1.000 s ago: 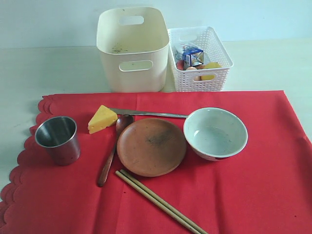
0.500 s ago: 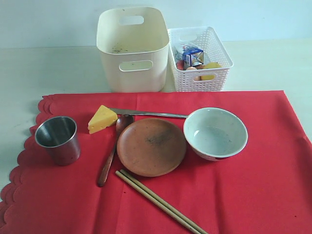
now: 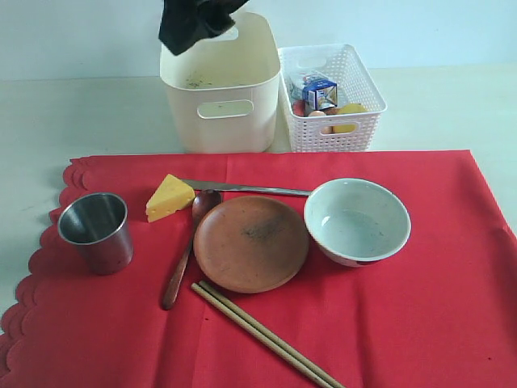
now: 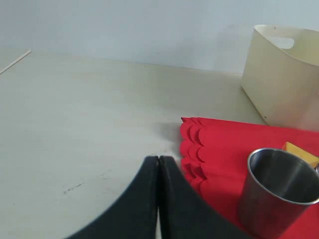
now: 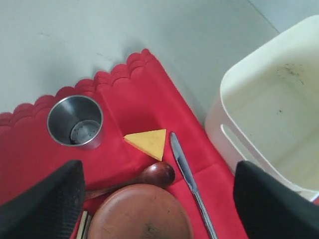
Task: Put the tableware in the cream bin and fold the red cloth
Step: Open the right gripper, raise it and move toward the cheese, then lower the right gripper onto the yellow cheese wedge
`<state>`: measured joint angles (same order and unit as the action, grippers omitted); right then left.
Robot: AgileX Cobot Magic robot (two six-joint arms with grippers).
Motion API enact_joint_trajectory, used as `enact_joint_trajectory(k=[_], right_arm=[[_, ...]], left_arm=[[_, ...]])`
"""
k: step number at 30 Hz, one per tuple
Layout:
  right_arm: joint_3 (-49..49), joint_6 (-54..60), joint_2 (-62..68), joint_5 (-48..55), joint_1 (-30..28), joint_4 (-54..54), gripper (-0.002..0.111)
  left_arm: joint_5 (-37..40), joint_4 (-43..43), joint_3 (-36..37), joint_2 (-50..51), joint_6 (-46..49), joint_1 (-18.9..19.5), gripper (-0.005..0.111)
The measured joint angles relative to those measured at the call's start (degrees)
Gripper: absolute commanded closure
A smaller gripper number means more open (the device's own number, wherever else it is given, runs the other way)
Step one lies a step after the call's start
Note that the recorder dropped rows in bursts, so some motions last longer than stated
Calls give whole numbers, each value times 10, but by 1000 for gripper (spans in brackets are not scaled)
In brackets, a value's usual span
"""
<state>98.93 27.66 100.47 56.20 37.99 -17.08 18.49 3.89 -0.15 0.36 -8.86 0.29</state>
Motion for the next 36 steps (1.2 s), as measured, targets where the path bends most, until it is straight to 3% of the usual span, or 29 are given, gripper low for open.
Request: enact_joint_trajectory(k=[24,31,36], right_arm=[[0,41,155,-17,21,-8,31],[0,17,188,-55,28,-8,17],[0,-10,210,-96,38,-7,16]], left_arm=[[0,0,0,0,0,0,106],[0,0,0,0,0,0,106],[0,0,0,0,0,0,106]])
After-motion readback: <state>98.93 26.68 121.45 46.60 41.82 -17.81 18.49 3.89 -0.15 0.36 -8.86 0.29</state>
